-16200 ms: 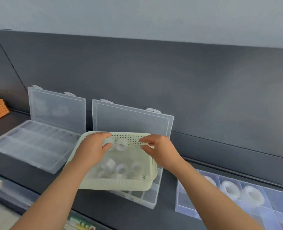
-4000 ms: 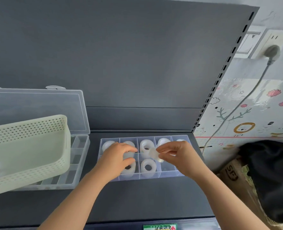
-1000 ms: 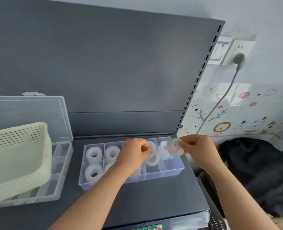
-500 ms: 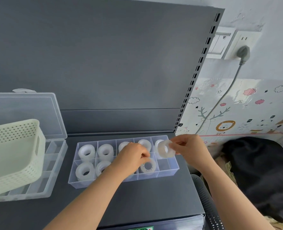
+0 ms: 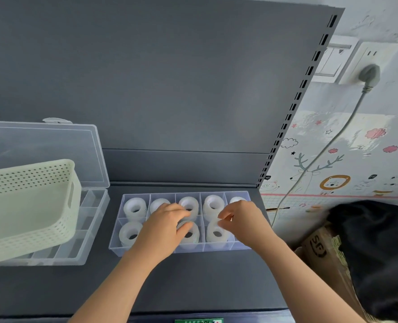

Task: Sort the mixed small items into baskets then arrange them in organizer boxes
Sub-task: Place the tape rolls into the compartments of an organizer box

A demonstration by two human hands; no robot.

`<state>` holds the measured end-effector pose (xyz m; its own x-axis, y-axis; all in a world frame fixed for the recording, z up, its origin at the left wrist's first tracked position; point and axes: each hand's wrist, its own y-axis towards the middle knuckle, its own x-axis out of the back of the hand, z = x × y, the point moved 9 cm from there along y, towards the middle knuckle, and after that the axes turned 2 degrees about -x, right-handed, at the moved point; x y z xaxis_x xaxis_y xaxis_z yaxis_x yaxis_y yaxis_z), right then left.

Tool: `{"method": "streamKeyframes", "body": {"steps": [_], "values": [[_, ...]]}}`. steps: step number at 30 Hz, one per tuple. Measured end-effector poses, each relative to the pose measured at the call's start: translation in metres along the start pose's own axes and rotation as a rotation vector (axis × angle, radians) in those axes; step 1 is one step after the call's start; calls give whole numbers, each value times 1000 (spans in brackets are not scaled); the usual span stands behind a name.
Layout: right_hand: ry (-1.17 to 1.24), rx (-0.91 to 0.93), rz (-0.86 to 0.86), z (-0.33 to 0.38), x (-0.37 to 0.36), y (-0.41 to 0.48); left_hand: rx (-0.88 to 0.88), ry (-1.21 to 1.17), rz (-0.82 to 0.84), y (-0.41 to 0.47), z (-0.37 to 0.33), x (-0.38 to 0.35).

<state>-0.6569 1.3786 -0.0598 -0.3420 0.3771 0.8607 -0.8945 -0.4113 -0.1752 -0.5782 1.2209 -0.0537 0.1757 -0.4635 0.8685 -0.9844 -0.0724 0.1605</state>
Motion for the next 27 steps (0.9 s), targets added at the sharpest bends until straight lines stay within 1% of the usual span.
{"method": "streamKeyframes", "body": {"steps": [5, 8, 13, 16, 19, 22, 25, 27], "values": [[-139, 95, -9, 13, -2, -2, -17, -11, -4, -4, -1, 2], [-155, 169, -59, 33, 6, -8, -51, 30, -36, -10, 0, 16], [-186, 314, -117, 99, 6, -18, -81, 142, -124, -37, 22, 70], [-157, 423, -119, 156, -2, -21, -58, 232, -183, -61, 55, 116], [-113, 539, -101, 220, -20, -21, 6, 293, -187, -89, 96, 166], [-59, 629, -48, 284, -47, -16, 87, 358, -229, -119, 148, 218], [14, 650, 32, 339, -75, -11, 170, 440, -232, -141, 209, 264], [71, 638, 81, 369, -93, -8, 235, 442, -166, -146, 248, 284]]}}
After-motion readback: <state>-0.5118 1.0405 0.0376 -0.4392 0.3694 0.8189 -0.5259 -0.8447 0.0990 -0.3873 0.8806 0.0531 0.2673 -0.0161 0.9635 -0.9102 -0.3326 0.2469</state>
